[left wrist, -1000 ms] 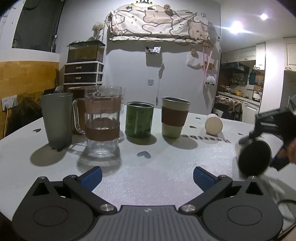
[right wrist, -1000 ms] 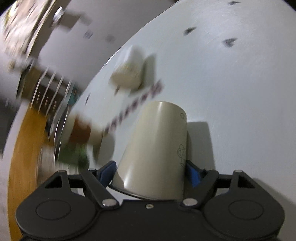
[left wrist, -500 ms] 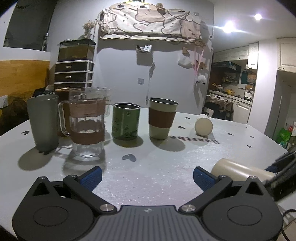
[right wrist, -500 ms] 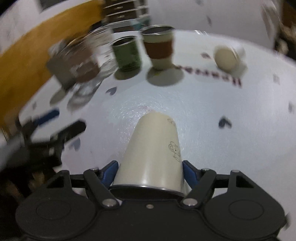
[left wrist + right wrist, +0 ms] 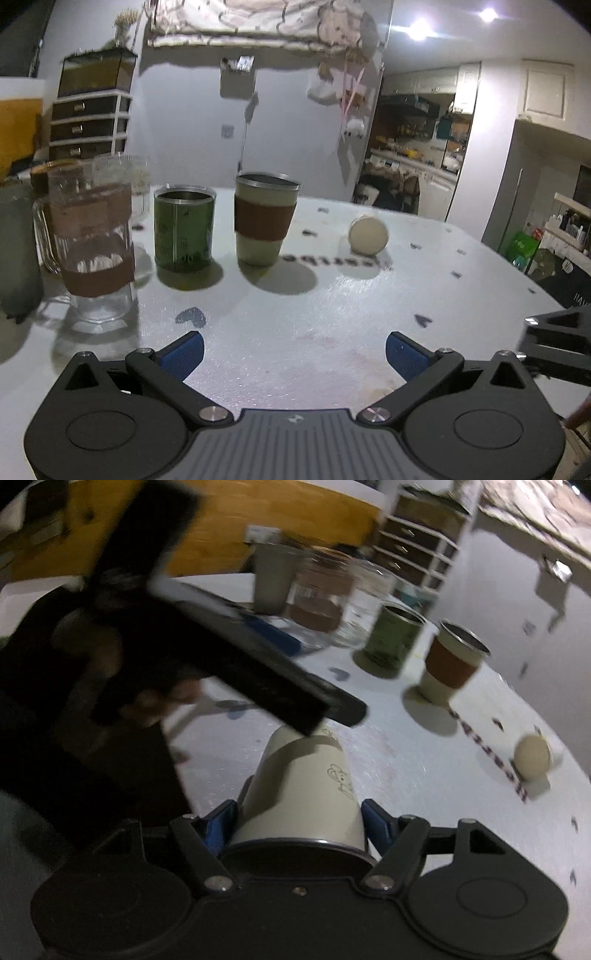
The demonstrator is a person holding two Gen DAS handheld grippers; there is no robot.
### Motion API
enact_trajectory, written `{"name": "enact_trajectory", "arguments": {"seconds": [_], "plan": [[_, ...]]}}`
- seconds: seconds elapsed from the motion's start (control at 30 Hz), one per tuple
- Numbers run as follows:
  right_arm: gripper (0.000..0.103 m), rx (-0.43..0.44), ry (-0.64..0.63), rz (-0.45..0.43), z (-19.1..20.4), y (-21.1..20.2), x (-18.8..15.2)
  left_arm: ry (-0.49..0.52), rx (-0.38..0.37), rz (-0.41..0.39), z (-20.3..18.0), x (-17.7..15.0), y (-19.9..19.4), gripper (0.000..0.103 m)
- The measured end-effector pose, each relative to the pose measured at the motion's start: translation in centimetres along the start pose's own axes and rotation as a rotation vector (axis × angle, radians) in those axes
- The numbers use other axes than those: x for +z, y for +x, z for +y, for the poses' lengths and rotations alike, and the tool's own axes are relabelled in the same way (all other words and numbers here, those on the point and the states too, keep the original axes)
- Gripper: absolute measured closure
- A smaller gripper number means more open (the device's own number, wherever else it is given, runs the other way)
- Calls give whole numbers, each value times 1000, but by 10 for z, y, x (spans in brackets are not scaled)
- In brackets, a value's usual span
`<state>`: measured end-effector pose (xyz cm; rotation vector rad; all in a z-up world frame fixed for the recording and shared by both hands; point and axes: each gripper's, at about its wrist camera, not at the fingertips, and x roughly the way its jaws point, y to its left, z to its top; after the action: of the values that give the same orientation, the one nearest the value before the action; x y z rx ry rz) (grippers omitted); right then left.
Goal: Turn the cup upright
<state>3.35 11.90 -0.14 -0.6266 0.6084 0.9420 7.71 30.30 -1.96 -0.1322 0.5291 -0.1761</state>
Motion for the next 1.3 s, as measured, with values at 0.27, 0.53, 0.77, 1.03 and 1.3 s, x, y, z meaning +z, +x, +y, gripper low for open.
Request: {"name": "enact_trajectory", "arguments": {"seconds": [0.27, 0.53, 0.77, 1.03, 1.3], "plan": [[17, -39, -93, -55, 8, -7, -17, 7, -55, 97, 8, -9, 15, 0], [15, -177, -4, -13, -5, -7, -35, -12, -68, 96, 13, -16, -6, 0], [15, -300, 168, -16, -35, -2, -45, 4, -84, 126, 7, -24, -12, 0], [19, -353, 388, -83, -59, -2, -55, -8, -104, 120, 3, -25, -15, 0], [19, -310, 540, -160, -66, -9, -69, -130, -221, 144, -9, 1, -6, 6]]}}
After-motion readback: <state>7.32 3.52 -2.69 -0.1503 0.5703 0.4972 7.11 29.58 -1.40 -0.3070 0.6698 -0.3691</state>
